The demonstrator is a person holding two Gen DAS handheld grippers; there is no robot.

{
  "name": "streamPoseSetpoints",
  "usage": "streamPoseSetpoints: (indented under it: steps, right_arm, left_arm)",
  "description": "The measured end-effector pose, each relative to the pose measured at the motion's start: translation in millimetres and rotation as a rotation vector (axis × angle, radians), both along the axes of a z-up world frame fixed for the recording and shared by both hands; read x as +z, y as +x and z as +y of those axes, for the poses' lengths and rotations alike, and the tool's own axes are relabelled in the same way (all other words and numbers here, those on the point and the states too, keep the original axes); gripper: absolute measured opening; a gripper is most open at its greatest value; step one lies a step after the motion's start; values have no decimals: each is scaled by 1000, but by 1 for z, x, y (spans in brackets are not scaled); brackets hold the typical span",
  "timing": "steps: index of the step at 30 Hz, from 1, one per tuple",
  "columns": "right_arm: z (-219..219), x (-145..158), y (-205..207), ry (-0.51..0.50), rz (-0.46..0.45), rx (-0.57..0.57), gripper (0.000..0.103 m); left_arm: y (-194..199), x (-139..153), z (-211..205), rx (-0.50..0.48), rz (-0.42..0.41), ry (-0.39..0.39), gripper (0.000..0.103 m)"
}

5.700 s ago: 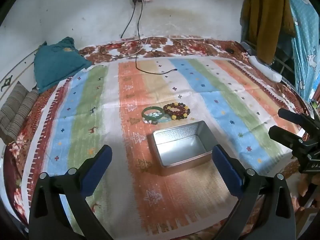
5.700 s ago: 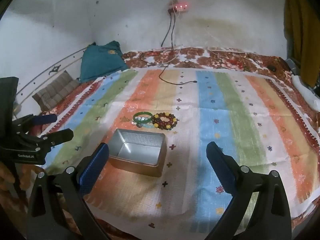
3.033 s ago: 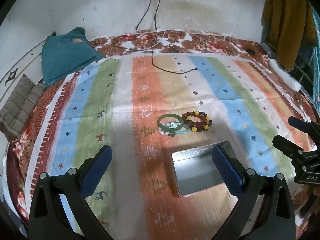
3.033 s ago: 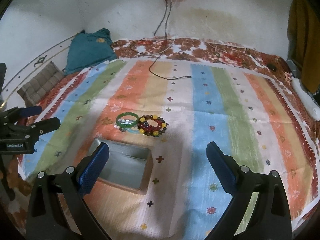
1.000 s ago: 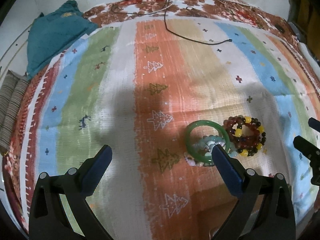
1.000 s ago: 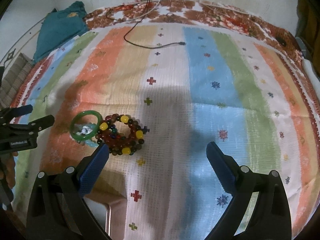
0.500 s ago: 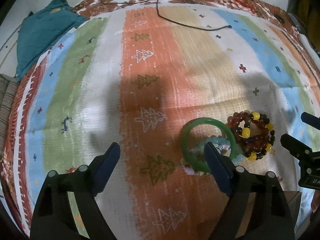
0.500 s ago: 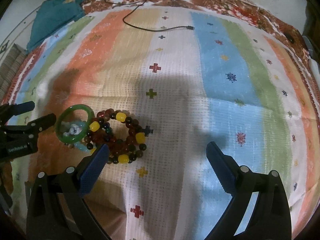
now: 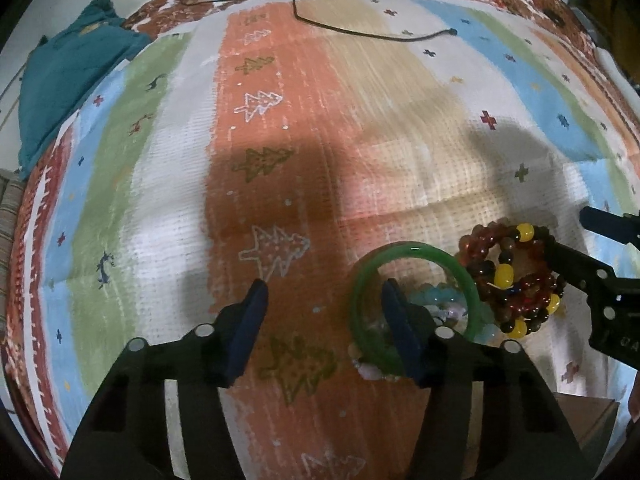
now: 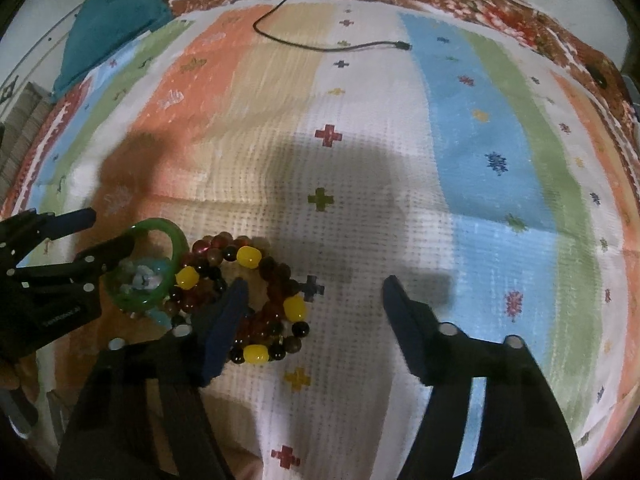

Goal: Organize jewelry
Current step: 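Close the left tool on the green bangle while the right tool grips the red-yellow bead bracelet, then lift both held bracelets and carry them over the silver tin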

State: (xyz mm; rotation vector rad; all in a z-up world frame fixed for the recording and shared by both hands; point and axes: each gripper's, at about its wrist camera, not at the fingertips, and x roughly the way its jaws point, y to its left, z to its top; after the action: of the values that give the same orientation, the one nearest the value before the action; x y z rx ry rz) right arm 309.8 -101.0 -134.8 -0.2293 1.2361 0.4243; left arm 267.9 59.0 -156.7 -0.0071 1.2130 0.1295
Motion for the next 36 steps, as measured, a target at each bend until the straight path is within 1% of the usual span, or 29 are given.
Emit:
streamPoseSetpoints:
  steps: [2, 3, 5, 6, 7, 8, 9, 10, 11, 15, 17, 18, 23, 27, 32, 33, 36]
  right_arm:
    - [4, -3, 1, -3, 7, 12, 49]
    - [5, -5, 2, -5, 11, 18, 48]
    - [8, -8, 3, -5, 17, 28, 39]
    - [9, -10, 3, 0, 22, 36, 38]
    - [10, -11, 2, 5, 25, 43, 34]
    - [11, -11, 1, 11, 28, 50, 28]
    - [13, -10, 0, 13, 30, 58, 26]
    - [14, -9, -1, 11, 28, 63, 22]
    - [14, -8, -2, 5, 22, 67, 21]
    - [16, -5, -5, -3, 11, 80, 18]
    - [15, -4, -6, -1, 8, 85, 12]
    - [15, -2, -7, 2, 8, 86, 12]
    - [15, 4, -10, 3, 1, 97, 12]
    - [13, 6, -13, -5, -11, 100, 12]
    - [13, 16, -20, 0, -32, 105, 12]
    - [12, 20, -23, 8, -36, 105, 12]
    - [9, 27, -27, 64, -8, 85, 12]
  left_arm:
    - [2, -4, 1, 2, 8, 0, 47]
    - [4, -6, 2, 3, 17, -7, 46]
    - [5, -10, 3, 2, 23, -9, 46]
    - [5, -11, 2, -2, 23, -7, 45]
    - [5, -11, 1, -8, 22, -4, 42]
    - [5, -12, 0, -13, 23, -8, 32]
    - [6, -11, 0, -12, 22, -8, 26]
    - [7, -11, 1, -3, 24, -6, 14]
    - [8, -10, 1, 9, 28, -5, 11]
    - [5, -9, 0, 5, 31, 1, 10]
    - [2, -6, -1, 12, 29, -5, 9]
    - [1, -4, -1, 16, 25, -10, 8]
    - [-1, 11, -5, 15, -6, -29, 7]
    - [-2, 13, -5, 30, -8, -31, 7]
    - [-9, 21, -3, 46, -22, -39, 7]
    - [-11, 24, -4, 49, -26, -40, 7]
    - [-18, 34, -4, 61, -42, -51, 8]
